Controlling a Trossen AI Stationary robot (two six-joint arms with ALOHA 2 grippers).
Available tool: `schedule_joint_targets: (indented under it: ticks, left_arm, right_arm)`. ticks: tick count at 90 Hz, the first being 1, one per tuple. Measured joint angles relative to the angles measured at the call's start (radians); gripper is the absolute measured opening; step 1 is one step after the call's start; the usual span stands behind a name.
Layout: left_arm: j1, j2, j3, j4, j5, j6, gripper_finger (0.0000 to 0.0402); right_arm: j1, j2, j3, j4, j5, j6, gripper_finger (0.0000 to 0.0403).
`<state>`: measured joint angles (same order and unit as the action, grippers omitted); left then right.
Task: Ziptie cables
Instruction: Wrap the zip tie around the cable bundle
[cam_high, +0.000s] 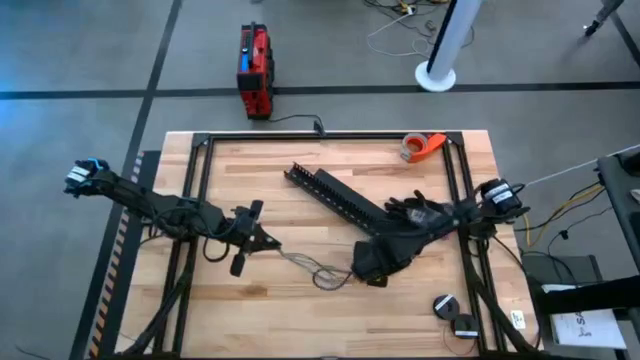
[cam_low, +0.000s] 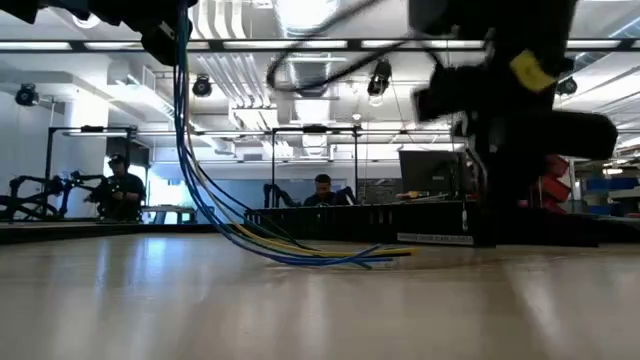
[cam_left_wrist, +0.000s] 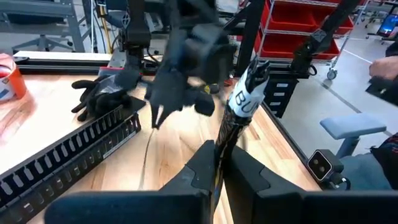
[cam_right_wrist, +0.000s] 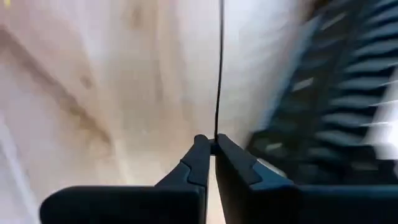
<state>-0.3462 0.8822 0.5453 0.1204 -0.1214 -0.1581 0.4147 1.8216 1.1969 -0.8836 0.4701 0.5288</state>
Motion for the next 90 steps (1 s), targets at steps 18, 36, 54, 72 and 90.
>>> schedule_joint_targets:
  ticks: [18, 36, 54, 72, 90]
  left_arm:
    - [0.0, 0.0, 0.0, 0.012, 0.0, 0.0, 0.0007]
    - [0.0, 0.0, 0.0, 0.016, 0.0, 0.0, 0.0007]
    - [0.0, 0.0, 0.0, 0.013, 0.0, 0.0, 0.0007]
    - [0.0, 0.0, 0.0, 0.011, 0.0, 0.0, 0.0007]
    - [0.0, 0.0, 0.0, 0.012, 0.0, 0.0, 0.0007]
  right_arm:
    - [0.075, 0.064, 0.05, 0.003, 0.292, -0.161, 0.0001]
    - [0.052, 0.226, 0.127, 0.001, 0.413, -0.387, 0.0001]
    - [0.018, 0.391, 0.262, 0.002, 0.583, -0.742, 0.0]
    - [-0.014, 0.468, 0.384, -0.013, 0.568, -0.969, 0.0]
    - [-0.028, 0.456, 0.416, 0.021, 0.523, -1.047, 0.0014]
